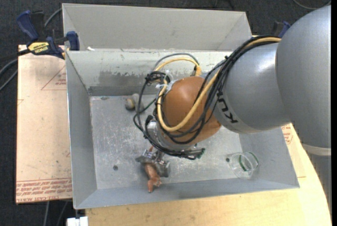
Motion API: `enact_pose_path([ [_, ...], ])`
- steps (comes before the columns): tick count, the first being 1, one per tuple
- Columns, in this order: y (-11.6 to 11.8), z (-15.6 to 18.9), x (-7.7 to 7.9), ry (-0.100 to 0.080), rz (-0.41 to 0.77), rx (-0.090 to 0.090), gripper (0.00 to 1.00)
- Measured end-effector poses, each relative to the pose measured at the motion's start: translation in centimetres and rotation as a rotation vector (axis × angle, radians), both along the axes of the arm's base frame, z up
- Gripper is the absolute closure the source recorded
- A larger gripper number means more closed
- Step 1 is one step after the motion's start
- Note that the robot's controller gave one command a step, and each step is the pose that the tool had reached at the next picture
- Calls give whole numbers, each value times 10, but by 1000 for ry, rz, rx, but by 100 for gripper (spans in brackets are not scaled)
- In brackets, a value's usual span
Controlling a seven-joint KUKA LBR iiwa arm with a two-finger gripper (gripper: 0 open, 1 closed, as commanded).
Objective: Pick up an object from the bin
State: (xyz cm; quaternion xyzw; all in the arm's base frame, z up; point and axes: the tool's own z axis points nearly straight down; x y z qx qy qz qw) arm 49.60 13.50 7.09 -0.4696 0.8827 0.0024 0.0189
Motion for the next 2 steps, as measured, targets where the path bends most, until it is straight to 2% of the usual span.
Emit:
enact_pose_path([
  [1,-45,0,-5,-3,-72,2,100],
  [2,-41,6,-5,-7,65,2,100],
])
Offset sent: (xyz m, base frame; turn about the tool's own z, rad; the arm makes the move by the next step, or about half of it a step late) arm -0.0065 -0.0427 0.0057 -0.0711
